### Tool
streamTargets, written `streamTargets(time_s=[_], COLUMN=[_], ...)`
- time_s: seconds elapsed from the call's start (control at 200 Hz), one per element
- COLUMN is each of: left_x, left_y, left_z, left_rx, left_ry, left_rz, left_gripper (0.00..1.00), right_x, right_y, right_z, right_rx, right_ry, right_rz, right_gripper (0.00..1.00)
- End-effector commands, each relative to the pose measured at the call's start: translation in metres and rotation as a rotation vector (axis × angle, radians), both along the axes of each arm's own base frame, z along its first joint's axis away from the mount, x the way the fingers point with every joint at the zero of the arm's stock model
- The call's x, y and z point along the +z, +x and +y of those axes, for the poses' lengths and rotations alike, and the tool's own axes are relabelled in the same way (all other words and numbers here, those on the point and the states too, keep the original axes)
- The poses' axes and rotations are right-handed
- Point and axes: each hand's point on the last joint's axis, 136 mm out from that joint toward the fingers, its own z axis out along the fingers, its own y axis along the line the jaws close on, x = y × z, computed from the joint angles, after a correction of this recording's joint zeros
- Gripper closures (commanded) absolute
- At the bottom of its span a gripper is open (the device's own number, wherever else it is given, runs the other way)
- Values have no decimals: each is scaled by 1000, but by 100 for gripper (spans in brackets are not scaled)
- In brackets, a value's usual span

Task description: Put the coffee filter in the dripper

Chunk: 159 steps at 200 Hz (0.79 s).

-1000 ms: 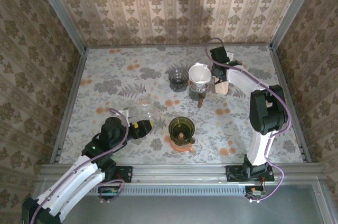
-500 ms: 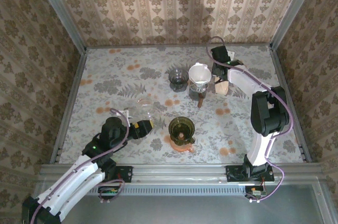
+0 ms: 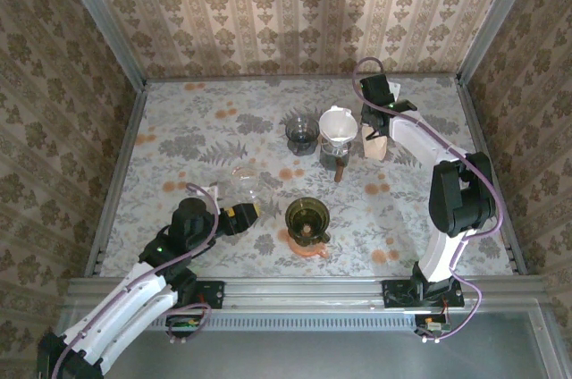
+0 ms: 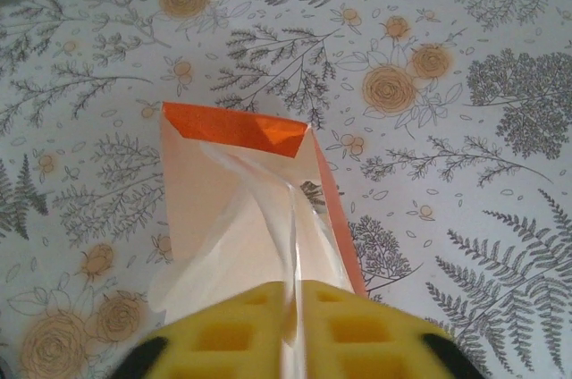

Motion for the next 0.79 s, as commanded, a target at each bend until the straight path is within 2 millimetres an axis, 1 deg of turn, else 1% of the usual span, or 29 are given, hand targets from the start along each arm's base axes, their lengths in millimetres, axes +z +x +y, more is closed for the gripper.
streamTargets(time_s=[0.0, 0.105, 0.21, 0.45, 0.79], left_x=[-2, -2, -2, -3, -4], left_y=[0, 0, 0, 0, 0], left_z=[-1, -1, -1, 0, 0], left_rx=[-4, -2, -1, 0, 2], left_ry=[-16, -14, -15, -16, -14], left_rz=[5, 7, 5, 7, 10], left_gripper=[21, 21, 21, 21, 21], right_x=[-9, -7, -5, -12, -18], right_y=[-5, -4, -4, -5, 2], right_z=[-1, 0, -1, -1, 4], right_rx=[5, 7, 8, 9, 18], right_ry=[-15, -12, -14, -19, -1], right_rz=[32, 25, 25, 46, 53], right_gripper=[74, 66, 65, 74, 76])
